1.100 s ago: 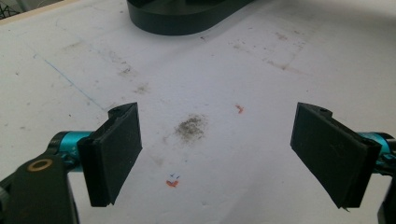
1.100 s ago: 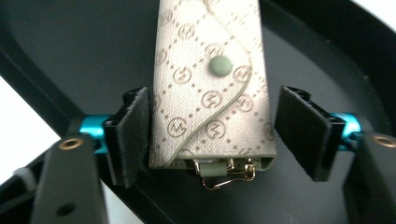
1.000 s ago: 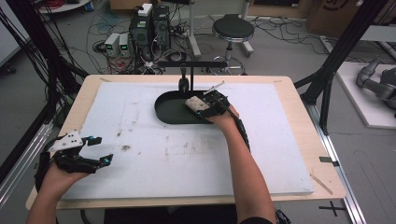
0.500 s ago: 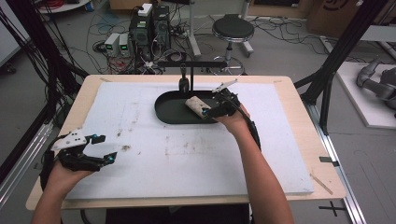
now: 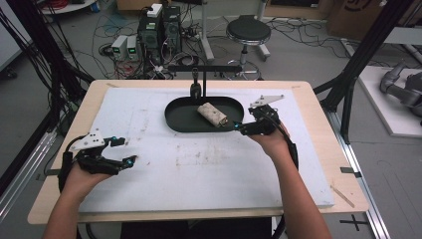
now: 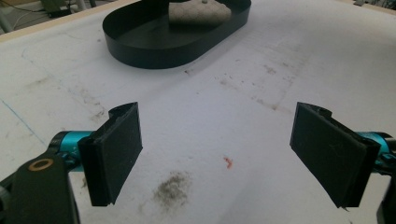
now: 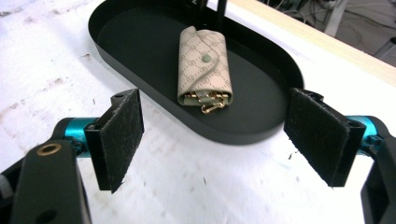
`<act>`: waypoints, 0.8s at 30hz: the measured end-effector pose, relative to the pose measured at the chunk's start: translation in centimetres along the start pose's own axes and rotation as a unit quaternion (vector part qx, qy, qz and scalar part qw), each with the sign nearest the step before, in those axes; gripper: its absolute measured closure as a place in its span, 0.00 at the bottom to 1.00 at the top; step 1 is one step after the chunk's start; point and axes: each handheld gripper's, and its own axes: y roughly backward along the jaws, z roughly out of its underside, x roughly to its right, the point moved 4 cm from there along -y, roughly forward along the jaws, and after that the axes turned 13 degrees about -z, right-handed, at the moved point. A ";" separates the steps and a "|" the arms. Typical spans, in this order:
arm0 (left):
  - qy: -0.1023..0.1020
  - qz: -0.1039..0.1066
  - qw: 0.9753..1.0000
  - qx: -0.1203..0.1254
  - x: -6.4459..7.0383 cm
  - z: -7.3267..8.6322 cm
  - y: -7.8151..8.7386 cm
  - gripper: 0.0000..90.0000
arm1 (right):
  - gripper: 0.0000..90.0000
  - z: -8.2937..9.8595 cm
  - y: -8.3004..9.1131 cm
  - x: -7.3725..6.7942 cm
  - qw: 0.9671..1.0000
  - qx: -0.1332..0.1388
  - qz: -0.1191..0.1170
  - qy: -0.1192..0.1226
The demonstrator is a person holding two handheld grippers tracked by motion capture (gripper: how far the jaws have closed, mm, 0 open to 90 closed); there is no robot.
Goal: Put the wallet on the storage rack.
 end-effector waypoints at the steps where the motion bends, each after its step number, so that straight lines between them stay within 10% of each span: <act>1: 0.002 0.001 1.000 0.000 0.0 -0.1 -0.3 0.18 | 0.23 0.3 0.5 0.0 1.000 0.005 0.002 -0.003; 24: 0.014 0.021 1.000 -0.005 0.5 0.0 -3.7 0.18 | 0.22 10.6 6.1 -0.4 0.989 0.110 0.049 -0.081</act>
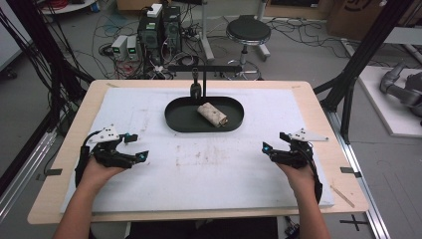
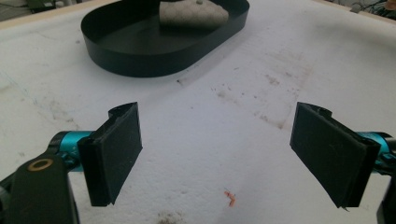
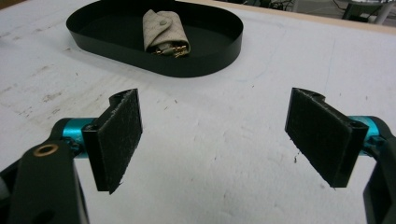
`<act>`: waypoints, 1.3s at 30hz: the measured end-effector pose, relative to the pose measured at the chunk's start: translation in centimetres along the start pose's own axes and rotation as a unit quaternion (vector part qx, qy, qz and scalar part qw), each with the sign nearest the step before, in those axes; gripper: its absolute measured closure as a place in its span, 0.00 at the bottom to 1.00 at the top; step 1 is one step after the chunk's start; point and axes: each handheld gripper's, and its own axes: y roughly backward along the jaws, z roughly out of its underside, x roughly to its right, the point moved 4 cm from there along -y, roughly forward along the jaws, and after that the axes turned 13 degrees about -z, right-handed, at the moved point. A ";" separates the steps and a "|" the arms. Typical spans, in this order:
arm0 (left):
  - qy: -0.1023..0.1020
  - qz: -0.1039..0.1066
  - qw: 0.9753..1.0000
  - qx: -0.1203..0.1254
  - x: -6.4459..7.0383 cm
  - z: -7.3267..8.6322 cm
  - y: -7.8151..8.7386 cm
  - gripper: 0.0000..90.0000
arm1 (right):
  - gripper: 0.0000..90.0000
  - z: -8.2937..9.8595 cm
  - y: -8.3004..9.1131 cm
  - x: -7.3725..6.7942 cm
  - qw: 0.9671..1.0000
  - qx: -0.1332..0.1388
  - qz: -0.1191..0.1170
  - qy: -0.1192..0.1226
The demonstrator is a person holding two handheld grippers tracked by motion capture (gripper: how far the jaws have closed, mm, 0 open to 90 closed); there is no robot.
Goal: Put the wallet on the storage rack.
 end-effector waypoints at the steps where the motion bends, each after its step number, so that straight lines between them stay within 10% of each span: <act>1: 0.000 -0.003 1.000 -0.004 0.0 0.1 -0.1 0.18 | 0.22 0.3 0.0 0.0 1.000 0.002 0.000 -0.001; 39: -0.003 -0.007 1.000 0.015 0.2 0.0 0.3 0.18 | 0.21 2.1 -0.2 -0.7 1.000 -0.004 0.006 0.006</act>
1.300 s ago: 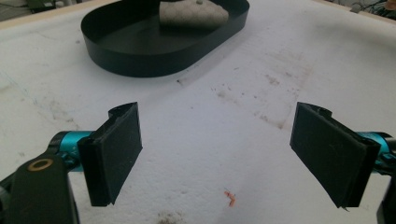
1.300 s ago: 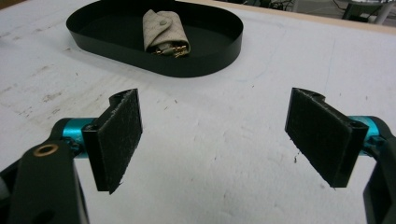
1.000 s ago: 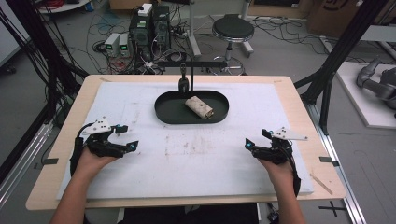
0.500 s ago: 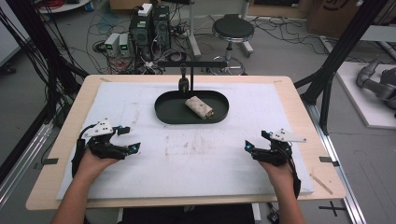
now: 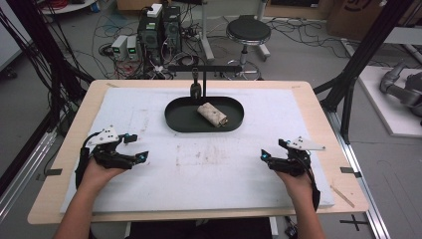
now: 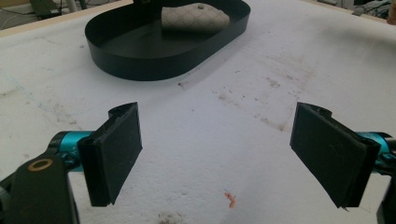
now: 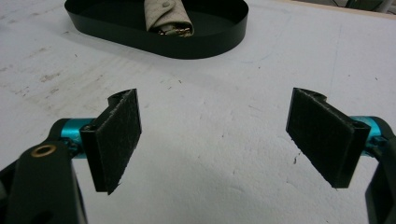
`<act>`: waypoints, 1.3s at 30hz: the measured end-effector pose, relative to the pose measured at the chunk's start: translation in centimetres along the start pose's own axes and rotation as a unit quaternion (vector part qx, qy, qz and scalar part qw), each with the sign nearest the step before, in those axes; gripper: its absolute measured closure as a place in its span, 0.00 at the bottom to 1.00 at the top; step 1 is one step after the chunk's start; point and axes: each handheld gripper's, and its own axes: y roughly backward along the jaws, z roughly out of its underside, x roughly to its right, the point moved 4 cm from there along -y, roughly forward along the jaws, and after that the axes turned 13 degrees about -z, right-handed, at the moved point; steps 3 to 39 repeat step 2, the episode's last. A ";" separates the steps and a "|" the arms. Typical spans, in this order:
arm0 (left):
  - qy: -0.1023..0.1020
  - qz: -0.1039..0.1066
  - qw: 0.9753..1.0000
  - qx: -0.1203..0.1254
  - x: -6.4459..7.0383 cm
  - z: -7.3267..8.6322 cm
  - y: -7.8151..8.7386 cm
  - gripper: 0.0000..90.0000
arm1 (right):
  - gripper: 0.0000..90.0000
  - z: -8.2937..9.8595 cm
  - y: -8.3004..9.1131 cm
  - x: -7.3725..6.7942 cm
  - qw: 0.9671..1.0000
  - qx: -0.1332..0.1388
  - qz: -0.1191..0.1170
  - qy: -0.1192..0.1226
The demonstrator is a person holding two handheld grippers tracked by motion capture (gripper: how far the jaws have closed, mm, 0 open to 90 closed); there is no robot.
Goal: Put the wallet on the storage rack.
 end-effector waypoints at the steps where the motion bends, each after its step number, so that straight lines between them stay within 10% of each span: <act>1: 0.000 -0.002 1.000 0.001 0.0 0.0 0.0 0.18 | 0.21 0.0 0.0 0.0 1.000 0.000 -0.002 0.000; 39: 0.000 -0.002 1.000 0.001 0.0 0.0 0.0 0.18 | 0.21 0.0 0.0 0.0 1.000 0.000 -0.002 0.000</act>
